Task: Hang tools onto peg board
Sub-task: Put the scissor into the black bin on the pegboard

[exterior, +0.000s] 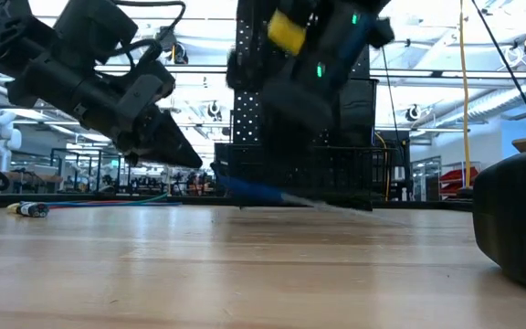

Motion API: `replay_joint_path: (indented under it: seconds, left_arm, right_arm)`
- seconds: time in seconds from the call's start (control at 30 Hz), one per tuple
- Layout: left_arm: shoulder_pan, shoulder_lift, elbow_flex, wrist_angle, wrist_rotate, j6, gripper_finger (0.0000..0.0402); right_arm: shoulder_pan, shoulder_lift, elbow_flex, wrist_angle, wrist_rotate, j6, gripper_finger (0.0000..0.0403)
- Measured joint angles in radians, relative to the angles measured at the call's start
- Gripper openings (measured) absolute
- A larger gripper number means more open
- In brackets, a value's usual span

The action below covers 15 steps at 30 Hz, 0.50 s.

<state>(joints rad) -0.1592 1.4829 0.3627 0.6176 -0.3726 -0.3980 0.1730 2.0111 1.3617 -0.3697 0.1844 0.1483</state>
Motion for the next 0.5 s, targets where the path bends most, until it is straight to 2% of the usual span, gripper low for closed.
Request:
replay_joint_path:
  seconds: [0.3, 0.5]
  left_arm:
    - [0.000, -0.144, -0.032, 0.117, -0.014, 0.090, 0.0000]
    - [0.000, -0.246, -0.032, 0.050, -0.098, 0.099, 0.0000]
  right_arm:
    - [0.026, -0.100, 0.002, -0.021, 0.031, -0.011, 0.0085]
    - [0.061, -0.172, 0.003, -0.096, 0.081, -0.016, 0.0032]
